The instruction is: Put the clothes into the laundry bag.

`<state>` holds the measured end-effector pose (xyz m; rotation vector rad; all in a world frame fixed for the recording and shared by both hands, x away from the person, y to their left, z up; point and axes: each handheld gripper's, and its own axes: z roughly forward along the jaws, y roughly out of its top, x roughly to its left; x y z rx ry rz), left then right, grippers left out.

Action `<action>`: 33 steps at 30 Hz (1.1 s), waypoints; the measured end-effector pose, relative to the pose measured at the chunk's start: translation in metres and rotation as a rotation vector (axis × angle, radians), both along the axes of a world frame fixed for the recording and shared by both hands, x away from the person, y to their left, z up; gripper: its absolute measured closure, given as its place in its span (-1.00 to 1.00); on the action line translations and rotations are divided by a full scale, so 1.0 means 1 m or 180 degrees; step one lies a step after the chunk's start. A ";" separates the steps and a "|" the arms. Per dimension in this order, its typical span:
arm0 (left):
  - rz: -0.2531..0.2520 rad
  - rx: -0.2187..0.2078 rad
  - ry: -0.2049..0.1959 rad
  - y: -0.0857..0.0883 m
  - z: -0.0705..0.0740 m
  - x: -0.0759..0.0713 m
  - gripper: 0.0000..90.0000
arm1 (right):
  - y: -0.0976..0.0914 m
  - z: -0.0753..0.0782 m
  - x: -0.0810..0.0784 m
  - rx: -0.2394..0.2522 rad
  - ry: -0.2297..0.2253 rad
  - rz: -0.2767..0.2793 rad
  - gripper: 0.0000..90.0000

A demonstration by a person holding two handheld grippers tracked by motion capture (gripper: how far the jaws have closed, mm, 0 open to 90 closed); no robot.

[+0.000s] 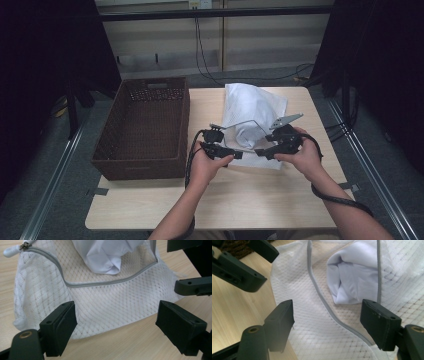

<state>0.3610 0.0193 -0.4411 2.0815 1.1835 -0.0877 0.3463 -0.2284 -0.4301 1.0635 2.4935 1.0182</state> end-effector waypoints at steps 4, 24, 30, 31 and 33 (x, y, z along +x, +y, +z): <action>-0.0011 -0.0028 0.0000 0.001 -0.001 -0.003 -0.66 | -0.002 -0.002 -0.004 0.0010 -0.0009 0.0021 -0.40; -0.0128 -0.0064 -0.0072 0.005 -0.006 -0.022 -0.69 | -0.023 0.000 -0.029 0.0025 -0.0109 -0.0031 -0.46; -0.0160 -0.0070 -0.0118 0.006 -0.009 -0.029 -0.70 | -0.029 -0.001 -0.038 0.0026 -0.0157 -0.0060 -0.47; -0.0135 -0.0091 -0.0134 0.006 -0.009 -0.030 -0.70 | -0.029 -0.001 -0.040 0.0031 -0.0165 -0.0072 -0.47; -0.0180 -0.0056 -0.0130 0.007 -0.009 -0.030 -0.70 | -0.030 -0.002 -0.042 0.0075 -0.0147 -0.0065 -0.48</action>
